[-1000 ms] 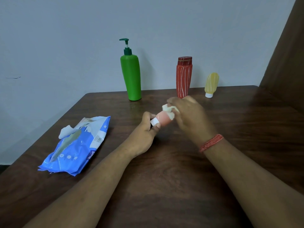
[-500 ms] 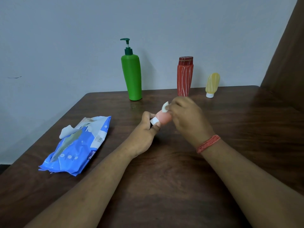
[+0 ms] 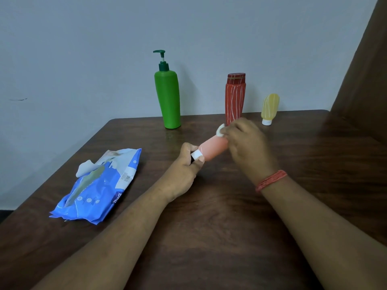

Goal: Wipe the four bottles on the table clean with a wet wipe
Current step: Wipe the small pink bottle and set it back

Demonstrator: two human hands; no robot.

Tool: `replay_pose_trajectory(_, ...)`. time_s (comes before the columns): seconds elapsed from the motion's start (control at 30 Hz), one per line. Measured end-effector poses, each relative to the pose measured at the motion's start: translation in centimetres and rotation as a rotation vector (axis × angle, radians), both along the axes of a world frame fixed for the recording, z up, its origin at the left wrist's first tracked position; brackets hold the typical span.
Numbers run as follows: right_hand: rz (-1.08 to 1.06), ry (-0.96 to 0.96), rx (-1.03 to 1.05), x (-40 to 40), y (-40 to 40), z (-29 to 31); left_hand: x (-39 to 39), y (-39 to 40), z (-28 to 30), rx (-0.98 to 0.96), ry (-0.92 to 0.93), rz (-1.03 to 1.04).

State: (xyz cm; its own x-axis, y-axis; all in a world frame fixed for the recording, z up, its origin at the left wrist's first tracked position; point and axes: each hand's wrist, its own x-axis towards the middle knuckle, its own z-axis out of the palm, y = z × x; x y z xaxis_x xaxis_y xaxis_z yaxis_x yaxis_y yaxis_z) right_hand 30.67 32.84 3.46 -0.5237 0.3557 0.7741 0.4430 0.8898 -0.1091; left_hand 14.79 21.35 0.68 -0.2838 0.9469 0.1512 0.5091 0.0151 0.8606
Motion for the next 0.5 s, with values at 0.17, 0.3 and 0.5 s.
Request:
replay_pose_trajectory(0.17,0.012,0.183,-0.15,0.4,0.7,-0.7,0.0,0.1,-0.1,0.033,-0.158,-0.012)
replay_pose_trajectory(0.3,0.089,0.317,-0.283,-0.5,0.0,-1.0,0.2,-0.1,0.1,0.121,-0.438,0.005)
replay_pose_trajectory(0.5,0.228,0.235,-0.266,-1.3,-1.5,-1.6,0.2,0.0,0.2,0.159,-0.703,-0.05)
